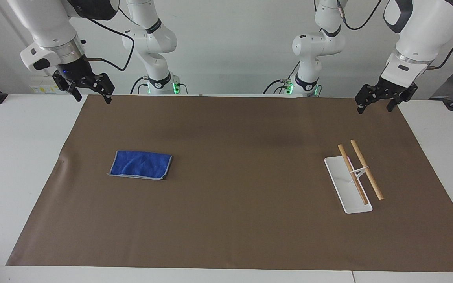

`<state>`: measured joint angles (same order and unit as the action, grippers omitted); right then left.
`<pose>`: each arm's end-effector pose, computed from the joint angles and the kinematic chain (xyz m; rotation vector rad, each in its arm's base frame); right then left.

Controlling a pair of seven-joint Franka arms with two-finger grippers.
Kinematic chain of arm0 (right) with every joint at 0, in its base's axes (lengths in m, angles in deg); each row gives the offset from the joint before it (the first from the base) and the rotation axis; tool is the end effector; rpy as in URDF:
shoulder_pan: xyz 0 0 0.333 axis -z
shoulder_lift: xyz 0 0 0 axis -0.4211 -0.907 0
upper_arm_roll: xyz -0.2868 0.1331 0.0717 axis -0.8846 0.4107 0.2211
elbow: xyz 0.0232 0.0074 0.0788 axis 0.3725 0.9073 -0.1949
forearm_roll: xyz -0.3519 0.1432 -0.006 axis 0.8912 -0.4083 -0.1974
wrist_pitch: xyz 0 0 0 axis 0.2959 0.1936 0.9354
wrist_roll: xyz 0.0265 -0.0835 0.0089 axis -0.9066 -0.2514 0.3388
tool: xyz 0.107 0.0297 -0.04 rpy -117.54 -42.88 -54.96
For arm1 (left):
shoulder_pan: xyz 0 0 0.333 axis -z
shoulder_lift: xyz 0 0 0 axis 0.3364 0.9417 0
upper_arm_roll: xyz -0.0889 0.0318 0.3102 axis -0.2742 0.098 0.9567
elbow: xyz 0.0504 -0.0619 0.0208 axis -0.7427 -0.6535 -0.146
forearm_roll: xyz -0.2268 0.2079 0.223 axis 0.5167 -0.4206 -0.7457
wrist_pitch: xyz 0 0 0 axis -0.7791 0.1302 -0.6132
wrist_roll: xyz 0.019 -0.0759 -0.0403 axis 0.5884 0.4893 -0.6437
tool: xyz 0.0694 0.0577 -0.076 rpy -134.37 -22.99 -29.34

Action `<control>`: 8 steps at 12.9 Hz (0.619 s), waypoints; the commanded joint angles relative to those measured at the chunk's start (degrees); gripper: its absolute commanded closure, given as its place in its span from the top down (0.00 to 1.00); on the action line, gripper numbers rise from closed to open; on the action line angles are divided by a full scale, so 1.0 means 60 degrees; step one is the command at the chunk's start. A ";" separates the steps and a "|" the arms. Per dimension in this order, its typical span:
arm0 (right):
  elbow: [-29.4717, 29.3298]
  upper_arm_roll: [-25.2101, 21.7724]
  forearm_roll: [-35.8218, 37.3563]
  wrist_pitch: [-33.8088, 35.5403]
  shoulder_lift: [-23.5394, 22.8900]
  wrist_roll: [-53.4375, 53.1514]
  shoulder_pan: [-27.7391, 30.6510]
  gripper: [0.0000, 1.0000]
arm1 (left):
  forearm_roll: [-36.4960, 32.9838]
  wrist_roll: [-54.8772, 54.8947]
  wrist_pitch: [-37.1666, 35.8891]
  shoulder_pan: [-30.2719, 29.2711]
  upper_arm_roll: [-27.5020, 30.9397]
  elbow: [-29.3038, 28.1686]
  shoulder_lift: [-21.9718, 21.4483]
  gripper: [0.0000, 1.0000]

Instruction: Right arm passes towel to left arm to hang

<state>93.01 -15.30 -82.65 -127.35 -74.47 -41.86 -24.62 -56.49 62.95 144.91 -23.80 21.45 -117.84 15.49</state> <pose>0.5205 -0.0408 0.6312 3.1166 -0.1577 -0.0262 0.5324 -0.0385 0.6234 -3.1005 0.0002 -0.0088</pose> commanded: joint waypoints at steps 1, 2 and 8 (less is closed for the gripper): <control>-0.0104 0.0014 -0.0058 0.0091 -0.0021 0.0037 0.0025 1.00 | 0.0097 -0.0058 -0.0010 0.0031 0.0077 -0.0289 -0.0287 1.00; -0.0090 0.0014 -0.0058 0.0120 -0.0020 0.0036 0.0025 1.00 | 0.0097 -0.0073 -0.0010 0.0031 0.0078 -0.0289 -0.0287 1.00; -0.0002 0.0014 -0.0058 0.0032 0.0009 0.0021 0.0025 1.00 | 0.0097 -0.0102 -0.0025 0.0002 0.0107 -0.0289 -0.0287 1.00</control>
<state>93.00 -15.30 -82.65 -127.32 -74.47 -41.86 -24.61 -56.49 62.87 144.91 -23.81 21.76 -117.84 15.48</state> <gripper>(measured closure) 0.000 0.000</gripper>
